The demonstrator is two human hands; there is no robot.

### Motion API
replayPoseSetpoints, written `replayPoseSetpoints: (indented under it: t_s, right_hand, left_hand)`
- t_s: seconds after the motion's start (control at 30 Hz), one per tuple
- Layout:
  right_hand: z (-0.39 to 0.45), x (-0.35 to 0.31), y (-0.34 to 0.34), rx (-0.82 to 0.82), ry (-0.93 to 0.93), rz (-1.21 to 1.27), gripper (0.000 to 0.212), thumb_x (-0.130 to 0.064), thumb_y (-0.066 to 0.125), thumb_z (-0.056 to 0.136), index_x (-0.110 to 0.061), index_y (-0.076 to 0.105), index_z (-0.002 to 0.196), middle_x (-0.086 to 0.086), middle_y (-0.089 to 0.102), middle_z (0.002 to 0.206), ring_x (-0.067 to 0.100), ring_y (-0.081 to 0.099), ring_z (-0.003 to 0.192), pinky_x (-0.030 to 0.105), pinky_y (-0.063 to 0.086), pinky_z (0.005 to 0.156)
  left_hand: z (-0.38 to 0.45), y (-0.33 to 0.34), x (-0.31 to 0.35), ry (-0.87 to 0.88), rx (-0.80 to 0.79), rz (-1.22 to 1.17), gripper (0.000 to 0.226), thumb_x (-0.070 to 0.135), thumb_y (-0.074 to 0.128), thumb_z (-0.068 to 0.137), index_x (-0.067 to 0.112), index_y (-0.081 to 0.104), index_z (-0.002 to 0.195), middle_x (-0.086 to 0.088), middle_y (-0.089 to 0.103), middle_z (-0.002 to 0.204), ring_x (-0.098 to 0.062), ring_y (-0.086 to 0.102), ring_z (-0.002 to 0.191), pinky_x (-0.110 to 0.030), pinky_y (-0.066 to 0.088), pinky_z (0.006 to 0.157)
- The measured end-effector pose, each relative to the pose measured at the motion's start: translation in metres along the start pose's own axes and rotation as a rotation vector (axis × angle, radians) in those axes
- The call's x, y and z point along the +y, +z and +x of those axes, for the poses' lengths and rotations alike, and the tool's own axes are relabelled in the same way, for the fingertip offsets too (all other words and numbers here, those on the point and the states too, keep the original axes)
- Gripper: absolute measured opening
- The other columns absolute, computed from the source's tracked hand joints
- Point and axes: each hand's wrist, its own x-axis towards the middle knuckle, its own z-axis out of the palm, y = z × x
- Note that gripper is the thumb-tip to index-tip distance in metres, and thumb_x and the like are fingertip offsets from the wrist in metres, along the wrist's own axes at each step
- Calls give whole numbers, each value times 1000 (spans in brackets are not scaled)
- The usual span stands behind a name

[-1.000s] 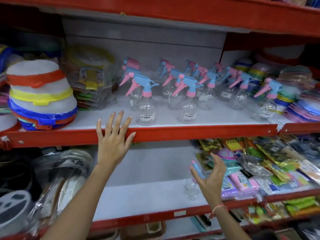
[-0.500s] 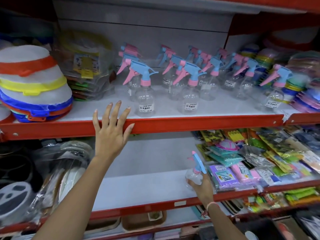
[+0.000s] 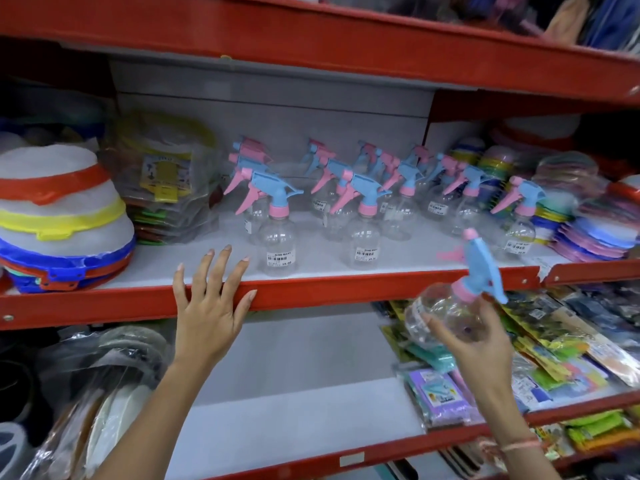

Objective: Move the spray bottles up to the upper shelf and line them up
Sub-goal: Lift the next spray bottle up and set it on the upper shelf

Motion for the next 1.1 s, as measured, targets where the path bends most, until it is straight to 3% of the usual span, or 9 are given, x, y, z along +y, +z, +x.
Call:
replayPoseSetpoints:
  t_s: [0.2,0.33,0.47,0.63,0.77,0.83,0.93,1.0,1.1]
  right_hand:
    - [79,-54,-3,92,-128,-55,85,-42,84,68,-21,46,141,-4,56,122,15,60,101,21,46,77]
    - [126,-53,13,39,-121,-157,90,-51,82,66,-16,45,140,5,57,131,18,58,102,35,49,89]
    - [150,-43,25,-21,-30,-284,82,-48,80,70,-9,49,135,15,61,128,29,59,106,38,46,89]
    - [161,-23,32,-59,1,-343,77,-50,79,68,-14,52,131,13,64,121,31,60,109,44,50,93]
    - [159,-22,43,1,-4,-346,106,-56,81,63,-8,32,144,20,43,142,38,44,129,49,40,106]
    - [155,-25,50,100,-55,-390,115,-70,75,54,1,34,136,24,42,134,42,42,125,52,39,105]
    - [150,-24,58,182,-150,-406,106,-79,61,53,2,43,118,24,48,113,41,50,104,54,46,91]
    - [150,-21,58,178,-189,-412,93,-71,67,60,2,44,112,24,50,108,41,52,98,53,47,85]
    - [157,-15,48,55,-187,-364,75,-52,76,71,0,44,116,23,52,117,40,54,105,48,47,87]
  left_hand:
    - [0,-2,0,1,-11,8,53,46,34,100,19,43,145,-13,41,154,-35,40,138,-59,20,114]
    - [0,-3,0,-4,-35,16,55,46,34,99,20,42,146,-13,40,154,-36,40,139,-59,20,115]
    - [1,-5,1,-8,-50,11,55,46,33,98,19,42,145,-13,41,154,-36,40,138,-59,20,114]
    - [1,-7,1,-15,-74,-1,55,46,33,98,18,44,144,-15,43,152,-37,40,137,-60,20,114]
    - [1,-8,1,-15,-96,-1,55,47,33,98,19,42,145,-15,42,153,-37,40,137,-61,21,113]
    - [1,-8,1,-16,-99,2,55,47,32,98,19,42,145,-15,42,153,-37,40,137,-61,22,113]
    - [2,-10,1,-19,-110,0,55,47,32,99,19,43,144,-15,43,152,-37,41,137,-60,22,113]
    - [2,-11,2,-21,-120,-7,55,47,33,98,19,43,144,-15,43,152,-37,41,137,-60,22,113]
    - [2,-12,2,-25,-126,-11,55,47,33,98,19,44,143,-15,43,152,-37,41,137,-60,22,113]
